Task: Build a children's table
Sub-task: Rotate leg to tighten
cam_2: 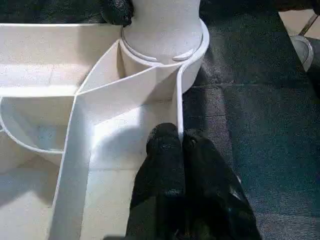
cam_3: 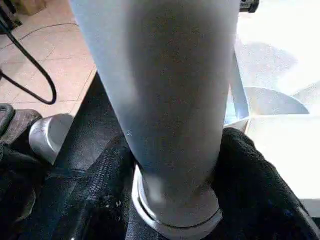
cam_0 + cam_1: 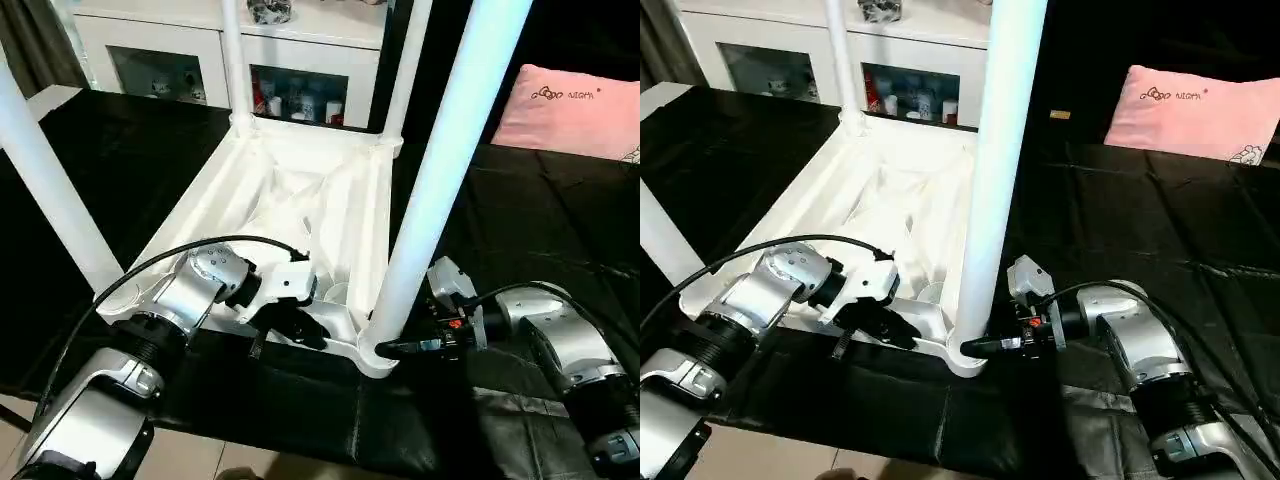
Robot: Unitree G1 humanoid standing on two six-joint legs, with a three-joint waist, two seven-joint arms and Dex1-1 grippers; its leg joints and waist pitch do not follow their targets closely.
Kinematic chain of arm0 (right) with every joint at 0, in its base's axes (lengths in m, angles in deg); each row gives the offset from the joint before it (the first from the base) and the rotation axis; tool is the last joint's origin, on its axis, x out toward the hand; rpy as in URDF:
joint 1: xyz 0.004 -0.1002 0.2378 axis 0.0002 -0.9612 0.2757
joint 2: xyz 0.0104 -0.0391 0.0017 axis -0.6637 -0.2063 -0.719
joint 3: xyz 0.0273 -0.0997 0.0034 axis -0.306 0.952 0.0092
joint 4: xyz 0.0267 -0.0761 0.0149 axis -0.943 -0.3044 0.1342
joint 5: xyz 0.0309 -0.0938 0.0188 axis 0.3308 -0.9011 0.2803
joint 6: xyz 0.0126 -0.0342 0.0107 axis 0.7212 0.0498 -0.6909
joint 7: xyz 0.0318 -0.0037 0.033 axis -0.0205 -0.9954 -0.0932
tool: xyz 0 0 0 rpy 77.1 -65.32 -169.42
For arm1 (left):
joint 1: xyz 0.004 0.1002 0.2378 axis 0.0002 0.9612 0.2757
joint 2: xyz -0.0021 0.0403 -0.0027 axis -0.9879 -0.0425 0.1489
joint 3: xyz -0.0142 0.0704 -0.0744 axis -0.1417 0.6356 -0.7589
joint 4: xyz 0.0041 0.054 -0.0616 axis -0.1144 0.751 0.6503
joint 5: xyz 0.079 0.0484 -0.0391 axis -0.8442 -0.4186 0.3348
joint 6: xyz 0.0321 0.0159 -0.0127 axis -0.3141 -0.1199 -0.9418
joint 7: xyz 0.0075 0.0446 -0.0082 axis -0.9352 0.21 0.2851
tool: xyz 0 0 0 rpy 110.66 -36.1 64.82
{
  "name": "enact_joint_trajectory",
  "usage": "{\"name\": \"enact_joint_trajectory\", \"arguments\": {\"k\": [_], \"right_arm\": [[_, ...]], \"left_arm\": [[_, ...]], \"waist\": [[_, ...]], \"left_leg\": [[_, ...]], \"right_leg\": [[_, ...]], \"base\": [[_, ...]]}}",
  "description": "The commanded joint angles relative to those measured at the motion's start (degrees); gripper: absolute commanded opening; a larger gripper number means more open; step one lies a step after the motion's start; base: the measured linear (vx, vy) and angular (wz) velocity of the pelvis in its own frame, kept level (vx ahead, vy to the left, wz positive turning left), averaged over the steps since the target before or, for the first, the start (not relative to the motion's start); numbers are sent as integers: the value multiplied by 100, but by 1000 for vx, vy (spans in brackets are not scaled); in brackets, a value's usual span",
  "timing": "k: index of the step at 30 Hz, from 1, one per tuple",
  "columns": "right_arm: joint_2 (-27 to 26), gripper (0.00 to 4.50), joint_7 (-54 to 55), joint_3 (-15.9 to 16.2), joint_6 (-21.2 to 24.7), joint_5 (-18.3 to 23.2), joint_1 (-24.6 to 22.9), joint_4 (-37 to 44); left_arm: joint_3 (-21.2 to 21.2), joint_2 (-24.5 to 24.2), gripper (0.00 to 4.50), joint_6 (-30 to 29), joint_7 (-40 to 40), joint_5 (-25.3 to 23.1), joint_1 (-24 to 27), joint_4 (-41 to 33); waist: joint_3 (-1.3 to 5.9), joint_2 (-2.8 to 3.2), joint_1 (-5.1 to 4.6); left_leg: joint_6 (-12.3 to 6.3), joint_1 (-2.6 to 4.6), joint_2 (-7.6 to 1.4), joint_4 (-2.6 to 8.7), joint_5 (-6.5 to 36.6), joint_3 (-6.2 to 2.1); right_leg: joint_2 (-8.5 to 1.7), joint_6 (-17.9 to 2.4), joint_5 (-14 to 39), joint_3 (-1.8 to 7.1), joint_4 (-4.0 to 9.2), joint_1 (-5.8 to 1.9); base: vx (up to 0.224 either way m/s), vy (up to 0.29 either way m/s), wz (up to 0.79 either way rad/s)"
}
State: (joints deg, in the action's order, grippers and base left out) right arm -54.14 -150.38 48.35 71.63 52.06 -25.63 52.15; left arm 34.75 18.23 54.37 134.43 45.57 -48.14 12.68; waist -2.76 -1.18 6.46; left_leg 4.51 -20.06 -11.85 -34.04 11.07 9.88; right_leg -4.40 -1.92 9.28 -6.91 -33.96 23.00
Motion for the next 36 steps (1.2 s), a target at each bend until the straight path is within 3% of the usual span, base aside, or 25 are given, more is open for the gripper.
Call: {"name": "enact_joint_trajectory", "arguments": {"k": [1, 3, 6, 9, 10, 11, 12, 13, 15, 17, 21, 27, 28, 31, 36], "right_arm": [[-62, 203, 122, -104, 162, 193, -7, 169], [-67, 202, 140, -108, 164, 193, -9, 177], [-453, 202, 1388, -277, 664, -13, -136, 379], [-668, 202, 1991, -307, 827, -183, -242, 517], [-751, 201, 2216, -309, 854, -272, -285, 571], [-751, 200, 2216, -309, 854, -272, -285, 571], [-1132, 199, 3093, -376, 1088, -536, -323, 601], [-1498, 198, 3917, -483, 1348, -739, -278, 522], [-1861, 196, 4601, -615, 1560, -800, -193, 428], [-2032, 195, 4862, -680, 1626, -781, -145, 386], [-2692, 194, 6012, -759, 1701, -1011, 165, 35], [-3022, 194, 6533, -957, 1788, -1142, 391, -43], [-2970, 249, 6419, -902, 1726, -1130, 374, 3], [-2884, 266, 6252, -824, 1646, -1112, 298, 111], [-2556, 320, 5850, -670, 1515, -1124, -74, 580]], "left_arm": [[141, 98, 0, -71, -24, -100, -64, -79], [137, 99, 0, -85, -34, -100, -63, -79], [-91, 425, 0, -838, -782, -80, -143, -134], [-207, 624, 0, -1172, -1205, -71, -160, -182], [-246, 699, 0, -1314, -1350, -63, -161, -208], [-246, 699, 0, -1314, -1350, -63, -161, -208], [-419, 998, 0, -1718, -1856, 14, -168, -276], [-567, 1252, 0, -2040, -2254, 90, -177, -336], [-713, 1482, 0, -2303, -2618, 114, -210, -354], [-787, 1588, 0, -2405, -2793, 110, -239, -336], [-1228, 2129, 0, -2734, -3631, 341, -433, -150], [-1207, 2186, 0, -2833, -3818, 189, -377, -309], [-1201, 2137, 0, -2816, -3784, 171, -352, -332], [-1230, 2041, 0, -2790, -3692, 176, -291, -379], [-1242, 1743, 0, -2670, -3534, 143, -179, -388]], "waist": [[383, 22, -32], [381, 13, -38], [351, 13, -68], [335, 1, -135], [332, 5, -152], [321, -14, -206], [325, 6, -226], [312, 12, -324], [337, 6, -419], [338, 19, -488], [366, 47, -580], [390, 33, -573], [393, 30, -563], [407, 85, -547], [391, 64, -524]], "left_leg": [[-312, 23, -189, 371, 985, -14], [-300, 22, -188, 375, 1000, -19], [-214, 39, -189, 393, 1135, -24], [-91, 54, -132, 384, 1292, -44], [-94, 46, -131, 386, 1302, -52], [-97, -1, -118, 392, 1315, -69], [-98, -18, -113, 390, 1345, -74], [-9, 22, -103, 375, 1401, -67], [2, -18, -57, 359, 1413, -90], [-90, -15, -56, 354, 1425, -89], [-175, -5, -85, 371, 1350, -83], [-344, -28, -99, 380, 954, -52], [-373, -31, -106, 384, 860, -48], [-407, -37, -113, 381, 683, -49], [-428, -28, -123, 389, 743, -41]], "right_leg": [[-424, -907, 1766, 341, 436, -346], [-422, -889, 1803, 337, 441, -347], [-418, -822, 2088, 330, 470, -328], [-443, -469, 2885, 295, 598, -323], [-441, -455, 2900, 284, 597, -315], [-433, -373, 2981, 255, 608, -345], [-433, -332, 3041, 247, 616, -355], [-419, -357, 3064, 247, 637, -281], [-422, -249, 3229, 191, 665, -334], [-409, -242, 3183, 184, 694, -316], [-400, -530, 2578, 228, 641, -301], [-407, -795, 1789, 297, 538, -351], [-410, -839, 1631, 307, 514, -361], [-412, -959, 1282, 320, 468, -382], [-409, -977, 1295, 318, 482, -387]], "base": [[0, 0, 0], [0, 0, 0], [0, 0, 0], [0, 0, 0], [0, 0, 0], [0, 0, 0], [0, 0, 0], [0, 0, 0], [0, 0, 0], [0, 0, 0], [0, 0, 0], [0, 0, 0], [0, 0, 0], [0, 0, 0], [0, 0, 0]]}}
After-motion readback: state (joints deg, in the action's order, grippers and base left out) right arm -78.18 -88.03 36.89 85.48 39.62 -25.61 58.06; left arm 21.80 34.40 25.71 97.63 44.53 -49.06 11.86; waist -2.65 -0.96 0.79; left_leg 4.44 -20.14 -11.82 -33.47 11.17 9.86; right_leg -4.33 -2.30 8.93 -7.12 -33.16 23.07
